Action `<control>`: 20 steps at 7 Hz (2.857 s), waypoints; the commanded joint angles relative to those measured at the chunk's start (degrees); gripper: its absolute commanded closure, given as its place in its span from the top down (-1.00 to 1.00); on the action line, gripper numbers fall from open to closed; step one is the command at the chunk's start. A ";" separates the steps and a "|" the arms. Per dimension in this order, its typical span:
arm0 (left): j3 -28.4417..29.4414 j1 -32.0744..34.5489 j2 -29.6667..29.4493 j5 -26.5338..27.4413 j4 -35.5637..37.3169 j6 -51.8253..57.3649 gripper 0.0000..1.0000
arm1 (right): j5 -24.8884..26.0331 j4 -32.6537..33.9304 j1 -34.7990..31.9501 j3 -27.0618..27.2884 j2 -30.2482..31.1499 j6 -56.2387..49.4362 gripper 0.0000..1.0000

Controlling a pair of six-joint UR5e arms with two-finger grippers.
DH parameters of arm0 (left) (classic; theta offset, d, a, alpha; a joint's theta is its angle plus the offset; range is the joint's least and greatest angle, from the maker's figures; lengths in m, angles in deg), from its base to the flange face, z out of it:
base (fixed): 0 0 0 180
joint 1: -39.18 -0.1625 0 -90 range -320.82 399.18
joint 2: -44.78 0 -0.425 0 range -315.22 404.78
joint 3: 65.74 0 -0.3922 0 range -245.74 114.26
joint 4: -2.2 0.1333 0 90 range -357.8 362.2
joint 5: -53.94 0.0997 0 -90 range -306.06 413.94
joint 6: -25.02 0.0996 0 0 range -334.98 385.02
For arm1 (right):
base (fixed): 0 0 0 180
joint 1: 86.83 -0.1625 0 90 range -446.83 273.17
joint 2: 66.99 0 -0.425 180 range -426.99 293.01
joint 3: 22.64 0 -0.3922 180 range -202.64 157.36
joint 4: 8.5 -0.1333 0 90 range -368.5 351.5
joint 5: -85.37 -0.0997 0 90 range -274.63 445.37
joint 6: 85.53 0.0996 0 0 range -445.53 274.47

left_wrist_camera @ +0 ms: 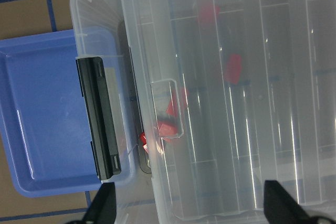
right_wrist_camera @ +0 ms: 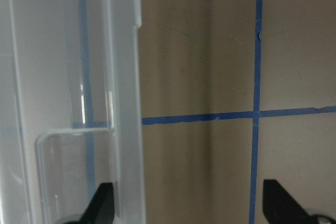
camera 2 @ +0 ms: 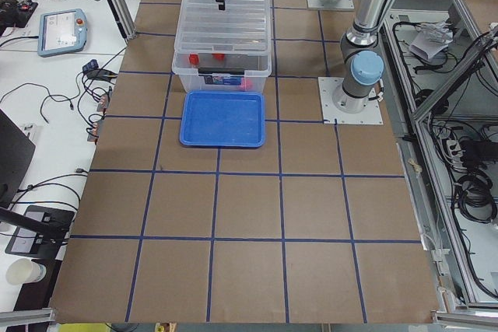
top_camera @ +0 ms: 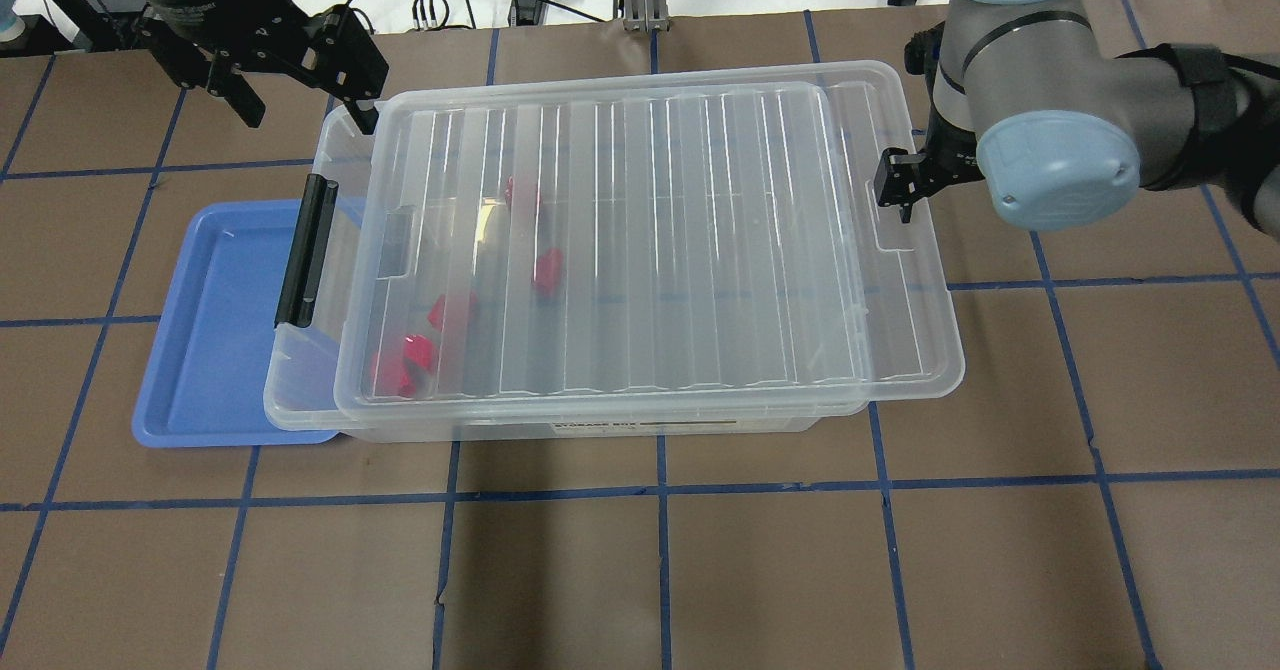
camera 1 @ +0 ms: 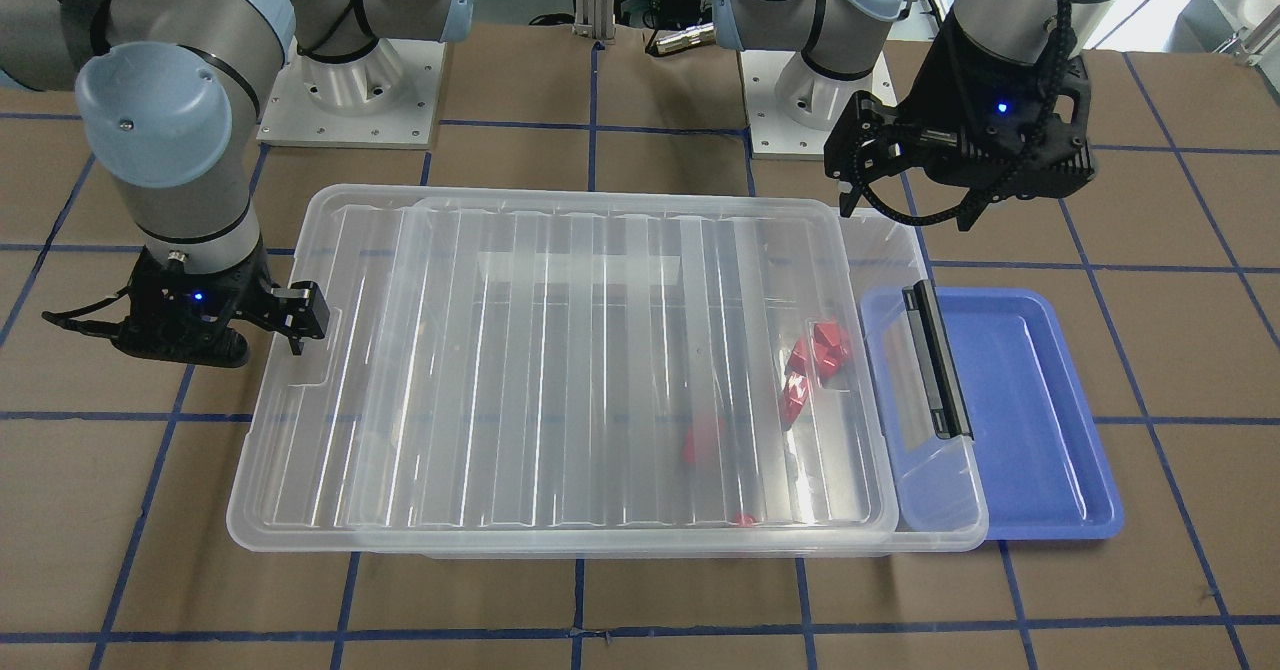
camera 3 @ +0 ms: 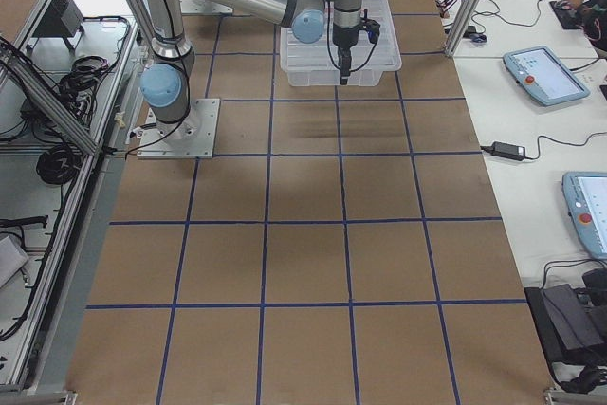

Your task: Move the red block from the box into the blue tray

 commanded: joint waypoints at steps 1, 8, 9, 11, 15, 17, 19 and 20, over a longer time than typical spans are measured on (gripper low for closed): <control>0.00 0.00 0.07 -0.13 0.00 -0.03 1.00 | -0.05 -0.81 4.01 0.02 0.53 -0.69 1.00; -1.58 0.79 -0.19 -0.48 0.52 -6.44 1.00 | 2.14 -0.90 9.73 0.37 1.23 -2.09 1.00; -1.84 0.97 -0.36 -0.57 0.70 -6.36 1.00 | 2.15 -0.90 10.53 0.37 1.23 -4.19 1.00; -4.63 1.50 -2.12 -0.48 2.63 -4.70 1.00 | 2.23 -0.90 10.88 0.46 1.23 -6.84 1.00; -19.13 1.06 -4.75 -0.48 22.01 6.44 1.00 | -3.17 -0.90 9.14 -3.74 3.94 -6.93 1.00; -24.49 0.88 -5.90 -0.57 27.91 7.88 1.00 | -11.86 -3.07 3.09 -5.51 8.24 -5.54 1.00; -27.76 -0.34 -7.30 -2.33 29.79 6.74 1.00 | -13.06 -11.58 0.88 -7.53 9.76 -2.90 1.00; -28.82 -0.87 -7.40 -2.33 30.40 6.30 1.00 | -12.97 -12.06 0.69 -7.80 9.59 -2.80 1.00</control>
